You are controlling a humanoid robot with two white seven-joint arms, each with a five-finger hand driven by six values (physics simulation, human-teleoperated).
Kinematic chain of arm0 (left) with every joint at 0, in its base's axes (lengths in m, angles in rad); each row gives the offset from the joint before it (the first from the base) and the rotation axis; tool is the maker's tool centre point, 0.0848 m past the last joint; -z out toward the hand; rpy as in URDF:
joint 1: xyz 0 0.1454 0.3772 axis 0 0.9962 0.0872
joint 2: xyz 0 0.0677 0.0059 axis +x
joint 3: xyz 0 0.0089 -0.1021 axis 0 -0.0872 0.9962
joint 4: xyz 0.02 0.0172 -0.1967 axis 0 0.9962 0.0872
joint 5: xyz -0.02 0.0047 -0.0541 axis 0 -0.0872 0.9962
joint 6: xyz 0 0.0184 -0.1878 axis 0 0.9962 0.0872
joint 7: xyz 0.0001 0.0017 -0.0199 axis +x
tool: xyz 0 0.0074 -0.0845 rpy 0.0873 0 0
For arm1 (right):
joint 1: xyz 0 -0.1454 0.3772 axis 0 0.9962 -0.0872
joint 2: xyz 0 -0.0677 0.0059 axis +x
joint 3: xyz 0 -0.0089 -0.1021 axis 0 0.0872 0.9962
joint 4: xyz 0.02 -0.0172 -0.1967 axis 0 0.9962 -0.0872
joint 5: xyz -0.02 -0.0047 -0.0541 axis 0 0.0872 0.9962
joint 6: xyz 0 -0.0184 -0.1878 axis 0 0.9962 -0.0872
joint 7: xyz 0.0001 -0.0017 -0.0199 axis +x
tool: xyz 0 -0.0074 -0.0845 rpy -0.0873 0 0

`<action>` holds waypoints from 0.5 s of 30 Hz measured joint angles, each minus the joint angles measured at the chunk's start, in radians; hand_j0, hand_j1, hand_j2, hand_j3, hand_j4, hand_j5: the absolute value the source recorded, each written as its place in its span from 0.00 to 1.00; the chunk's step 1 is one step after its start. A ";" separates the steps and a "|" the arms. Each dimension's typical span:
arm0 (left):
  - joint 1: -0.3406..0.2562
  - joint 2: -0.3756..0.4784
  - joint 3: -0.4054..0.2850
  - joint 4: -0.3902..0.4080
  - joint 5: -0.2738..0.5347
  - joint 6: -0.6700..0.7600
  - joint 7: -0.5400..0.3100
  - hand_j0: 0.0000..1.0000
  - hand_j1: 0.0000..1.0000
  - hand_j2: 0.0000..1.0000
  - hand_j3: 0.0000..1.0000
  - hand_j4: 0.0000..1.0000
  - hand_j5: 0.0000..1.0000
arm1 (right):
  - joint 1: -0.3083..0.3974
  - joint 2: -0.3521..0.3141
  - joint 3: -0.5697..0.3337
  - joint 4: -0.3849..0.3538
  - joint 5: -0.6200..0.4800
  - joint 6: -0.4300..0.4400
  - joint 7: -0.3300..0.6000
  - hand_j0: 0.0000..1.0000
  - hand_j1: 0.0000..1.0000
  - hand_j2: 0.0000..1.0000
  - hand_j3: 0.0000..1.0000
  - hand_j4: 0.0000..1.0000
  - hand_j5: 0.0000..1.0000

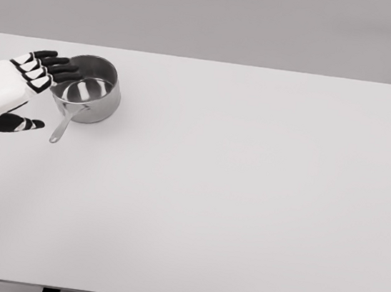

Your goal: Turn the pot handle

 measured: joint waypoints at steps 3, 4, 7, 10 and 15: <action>-0.009 0.001 0.000 0.000 0.003 0.000 -0.002 1.00 1.00 1.00 1.00 1.00 1.00 | 0.000 0.000 0.000 0.000 0.000 0.000 0.000 1.00 1.00 1.00 1.00 1.00 1.00; -0.012 0.001 0.000 0.001 0.004 0.000 -0.003 1.00 1.00 1.00 1.00 1.00 1.00 | 0.000 0.000 0.000 0.000 0.000 0.000 0.000 1.00 1.00 1.00 1.00 1.00 1.00; -0.021 -0.004 0.002 0.006 0.006 0.000 -0.003 1.00 1.00 1.00 1.00 1.00 1.00 | 0.000 0.000 0.000 0.000 0.000 0.000 0.000 1.00 1.00 1.00 1.00 1.00 1.00; -0.074 -0.009 0.003 0.013 0.030 0.000 -0.003 1.00 1.00 1.00 1.00 1.00 1.00 | 0.000 0.000 0.000 0.000 0.000 0.000 0.000 1.00 1.00 1.00 1.00 1.00 1.00; -0.126 -0.013 -0.045 0.010 0.053 0.000 -0.021 1.00 1.00 1.00 1.00 1.00 1.00 | 0.000 0.000 0.000 0.000 0.000 0.000 0.000 1.00 1.00 1.00 1.00 1.00 1.00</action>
